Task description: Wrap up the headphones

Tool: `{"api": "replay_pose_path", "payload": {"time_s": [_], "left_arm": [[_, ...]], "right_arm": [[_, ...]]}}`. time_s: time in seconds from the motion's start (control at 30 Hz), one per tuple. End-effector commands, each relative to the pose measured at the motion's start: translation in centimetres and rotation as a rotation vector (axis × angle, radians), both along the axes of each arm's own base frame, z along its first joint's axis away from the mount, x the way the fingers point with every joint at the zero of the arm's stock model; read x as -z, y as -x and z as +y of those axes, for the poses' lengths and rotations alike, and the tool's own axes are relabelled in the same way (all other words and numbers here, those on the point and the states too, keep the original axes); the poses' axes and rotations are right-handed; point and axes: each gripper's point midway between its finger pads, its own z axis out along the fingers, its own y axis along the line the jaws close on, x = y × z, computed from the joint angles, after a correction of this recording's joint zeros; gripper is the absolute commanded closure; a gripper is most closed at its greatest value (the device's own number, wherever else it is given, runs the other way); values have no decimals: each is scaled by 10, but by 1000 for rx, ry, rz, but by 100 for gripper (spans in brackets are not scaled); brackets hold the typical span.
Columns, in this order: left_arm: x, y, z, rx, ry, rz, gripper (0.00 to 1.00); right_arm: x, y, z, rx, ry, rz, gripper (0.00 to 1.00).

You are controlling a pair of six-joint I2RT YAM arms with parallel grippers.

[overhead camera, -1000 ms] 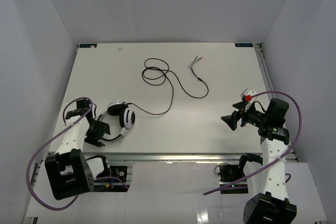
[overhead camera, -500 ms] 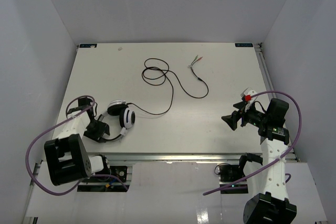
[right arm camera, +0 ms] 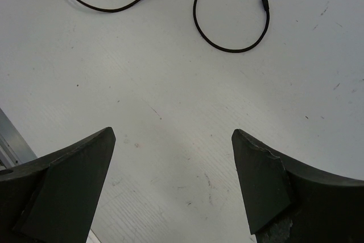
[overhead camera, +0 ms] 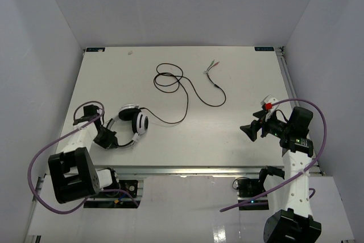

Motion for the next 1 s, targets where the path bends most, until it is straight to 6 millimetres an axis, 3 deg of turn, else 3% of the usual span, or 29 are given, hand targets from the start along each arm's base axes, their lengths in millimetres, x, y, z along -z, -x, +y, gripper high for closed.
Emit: {"api": "replay_pose_path", "payload": {"time_s": [0.0,0.1,0.2,0.3,0.37,0.53,0.63,0.7,0.87,0.97], "left_arm": [[-54,-66,-2,194,-19,-355,100],[-113,-98,-13,333,-55,-575,100],[-163,-121,-54,516,-63,-742,100],[-223,-140,-127,727,-72,-890,100],[-247,-140,-179,851,-44,-943,100],[-308,-155,-255,978,-20,-1067,100],[-338,-161,-279,999,30,-1126,100],[-351,-162,-287,996,73,-1146,100],[-372,-162,-299,968,146,-1171,100],[-389,-161,-301,947,176,-1195,100]], "right_arm": [[-19,-4,-1,-3,16,-62,10],[-20,0,3,-31,4,-72,10],[-23,7,14,-99,-31,-91,10],[-39,22,32,-235,-107,-112,10],[-61,24,38,-296,-95,-169,10],[-112,8,51,-330,-50,-246,10],[-136,1,62,-348,-104,-229,10],[-145,7,71,-398,-197,-163,10],[-155,26,90,-572,-262,-230,10],[-153,19,94,-601,-248,-292,10]]}}
